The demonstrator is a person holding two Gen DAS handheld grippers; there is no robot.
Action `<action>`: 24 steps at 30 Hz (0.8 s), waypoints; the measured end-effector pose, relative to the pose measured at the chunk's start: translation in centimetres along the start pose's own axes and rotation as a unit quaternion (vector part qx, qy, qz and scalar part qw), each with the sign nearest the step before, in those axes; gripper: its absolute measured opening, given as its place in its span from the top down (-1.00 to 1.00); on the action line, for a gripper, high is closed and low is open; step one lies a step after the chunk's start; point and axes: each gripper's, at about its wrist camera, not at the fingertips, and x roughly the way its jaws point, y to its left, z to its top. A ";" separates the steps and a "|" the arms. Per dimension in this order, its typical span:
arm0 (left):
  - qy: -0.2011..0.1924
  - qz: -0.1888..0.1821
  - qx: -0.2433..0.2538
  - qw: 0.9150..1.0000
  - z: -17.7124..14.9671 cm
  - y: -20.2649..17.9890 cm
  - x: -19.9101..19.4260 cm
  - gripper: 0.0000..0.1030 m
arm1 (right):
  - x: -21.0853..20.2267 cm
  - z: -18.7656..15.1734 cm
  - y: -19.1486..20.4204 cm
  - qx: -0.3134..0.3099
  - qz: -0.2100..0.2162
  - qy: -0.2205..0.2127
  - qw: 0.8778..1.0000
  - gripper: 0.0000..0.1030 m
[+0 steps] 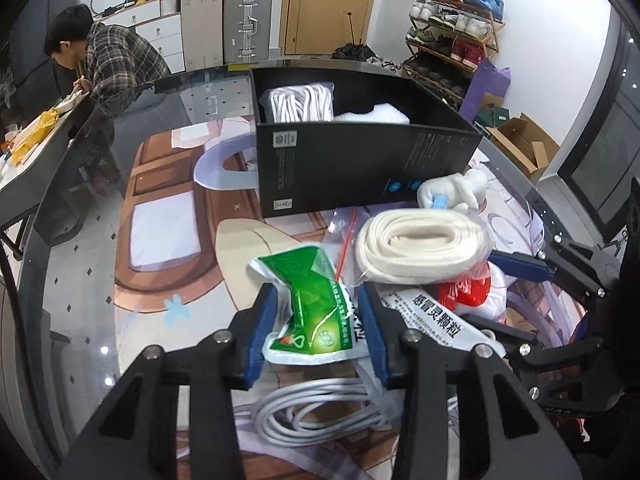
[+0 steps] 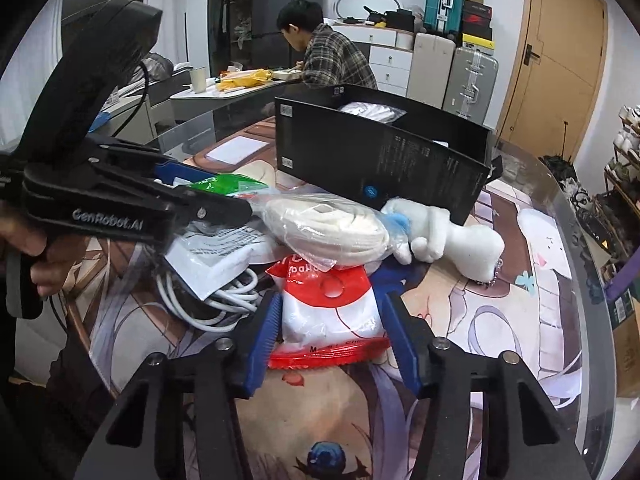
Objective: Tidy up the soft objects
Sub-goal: 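Close left tool on the green packet while right tool grasps the red balloon glue packet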
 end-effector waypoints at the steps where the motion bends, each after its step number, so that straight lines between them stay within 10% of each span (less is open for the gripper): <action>1: -0.002 0.000 0.001 1.000 -0.1 0.0 -0.1 0.30 | -0.1 0.0 0.0 -0.001 0.001 -0.001 1.000 0.00; 24: -0.075 0.009 -0.017 0.997 -0.2 1.1 -5.9 0.39 | -4.7 -1.5 -2.3 0.034 -0.044 -0.047 0.997 0.09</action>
